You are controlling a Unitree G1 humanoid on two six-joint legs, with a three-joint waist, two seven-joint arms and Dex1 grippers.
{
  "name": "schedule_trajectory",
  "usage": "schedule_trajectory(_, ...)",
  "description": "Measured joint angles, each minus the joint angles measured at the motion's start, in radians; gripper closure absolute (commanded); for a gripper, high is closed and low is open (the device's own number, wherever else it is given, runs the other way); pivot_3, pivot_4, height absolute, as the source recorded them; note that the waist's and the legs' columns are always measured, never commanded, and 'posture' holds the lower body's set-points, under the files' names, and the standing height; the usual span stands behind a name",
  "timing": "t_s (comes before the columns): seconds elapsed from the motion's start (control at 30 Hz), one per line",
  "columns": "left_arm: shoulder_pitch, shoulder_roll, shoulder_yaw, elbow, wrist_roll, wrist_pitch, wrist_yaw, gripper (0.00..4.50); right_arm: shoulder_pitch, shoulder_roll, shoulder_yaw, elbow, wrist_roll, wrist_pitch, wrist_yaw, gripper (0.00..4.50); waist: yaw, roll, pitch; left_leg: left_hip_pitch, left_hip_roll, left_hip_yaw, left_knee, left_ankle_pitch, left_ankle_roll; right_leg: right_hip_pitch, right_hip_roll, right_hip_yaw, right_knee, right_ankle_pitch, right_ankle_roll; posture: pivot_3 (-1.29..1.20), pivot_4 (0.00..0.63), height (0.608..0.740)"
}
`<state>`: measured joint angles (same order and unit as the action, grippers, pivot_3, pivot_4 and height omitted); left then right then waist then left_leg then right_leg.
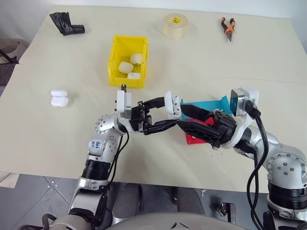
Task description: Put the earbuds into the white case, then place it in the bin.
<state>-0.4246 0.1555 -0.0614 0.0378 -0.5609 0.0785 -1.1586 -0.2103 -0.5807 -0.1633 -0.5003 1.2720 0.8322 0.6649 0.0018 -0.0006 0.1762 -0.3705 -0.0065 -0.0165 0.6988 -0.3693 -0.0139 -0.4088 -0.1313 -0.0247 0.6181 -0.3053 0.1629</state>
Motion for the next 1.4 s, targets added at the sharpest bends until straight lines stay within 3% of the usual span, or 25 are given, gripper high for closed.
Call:
schedule_trajectory(0.03, 0.001, 0.013, 0.002, 0.000, 0.001, -0.001, -0.001, 1.72, 0.000, -0.013, -0.005, 0.005, -0.013, -0.002, 0.008, 0.03, 0.000, 0.000, 0.000, 0.000, 0.000, 0.000, 0.000, 0.000, 0.000, 0.000, 0.000, 0.000, 0.000, 0.000, 0.000, 0.00, 0.150, 0.740)
schedule_trajectory(0.2, 0.000, 0.141, -0.020, 0.000, 0.095, -0.044, -0.028, 1.72, 0.004, -0.104, -0.040, 0.047, -0.057, -0.003, 0.059, 1.21, -0.002, 0.000, 0.000, 0.000, 0.000, 0.002, 0.000, 0.000, 0.000, 0.000, 0.000, 0.000, 0.000, 0.000, 0.000, 0.00, 0.150, 0.740)
schedule_trajectory(0.33, -0.018, 0.259, -0.073, 0.000, 0.213, -0.066, -0.039, 1.72, -0.005, -0.215, -0.011, 0.060, -0.200, -0.046, 0.168, 2.72, -0.001, 0.000, 0.000, 0.000, 0.000, 0.003, 0.000, 0.000, 0.000, 0.000, 0.000, 0.000, 0.000, 0.000, 0.000, 0.00, 0.150, 0.740)
schedule_trajectory(0.5, -0.077, 0.309, -0.142, -0.037, 0.300, -0.016, -0.026, 1.72, -0.103, -0.235, 0.066, 0.062, -0.302, -0.072, 0.248, 4.43, -0.001, 0.000, 0.000, 0.000, 0.000, 0.002, 0.000, 0.000, 0.000, 0.000, 0.000, 0.000, 0.000, 0.000, 0.000, 0.00, 0.150, 0.740)
schedule_trajectory(0.7, -0.103, 0.283, -0.171, -0.047, 0.324, 0.043, 0.027, 1.72, -0.236, -0.167, 0.187, 0.030, -0.386, -0.088, 0.236, 4.48, -0.003, 0.000, 0.000, 0.000, 0.001, 0.000, 0.000, 0.000, 0.000, 0.000, 0.000, -0.001, 0.000, 0.000, 0.000, 0.00, 0.150, 0.740)
schedule_trajectory(0.9, -0.103, 0.279, -0.184, -0.068, 0.328, 0.073, 0.050, 1.72, -0.258, -0.156, 0.286, 0.030, -0.467, -0.065, 0.233, 4.48, 0.001, 0.000, 0.000, -0.001, 0.000, 0.000, 0.000, 0.000, 0.000, 0.000, 0.000, -0.001, 0.000, 0.000, 0.000, 0.00, 0.150, 0.740)
schedule_trajectory(1.2, -0.064, 0.272, -0.146, -0.084, 0.282, 0.082, 0.062, 1.72, -0.118, -0.218, 0.217, 0.083, -0.544, -0.131, 0.296, 4.48, 0.001, -0.001, 0.000, -0.001, 0.000, 0.001, 0.000, 0.000, 0.000, 0.000, 0.000, -0.002, -0.001, 0.000, 0.000, 0.00, 0.150, 0.740)
schedule_trajectory(1.4, -0.028, 0.258, -0.097, -0.144, 0.206, 0.089, 0.069, 1.72, -0.020, -0.162, 0.132, 0.114, -0.572, -0.230, 0.293, 4.48, -0.004, -0.001, 0.001, 0.000, 0.001, 0.001, 0.000, 0.000, 0.000, 0.000, 0.000, -0.001, 0.000, 0.000, 0.000, 0.00, 0.150, 0.740)
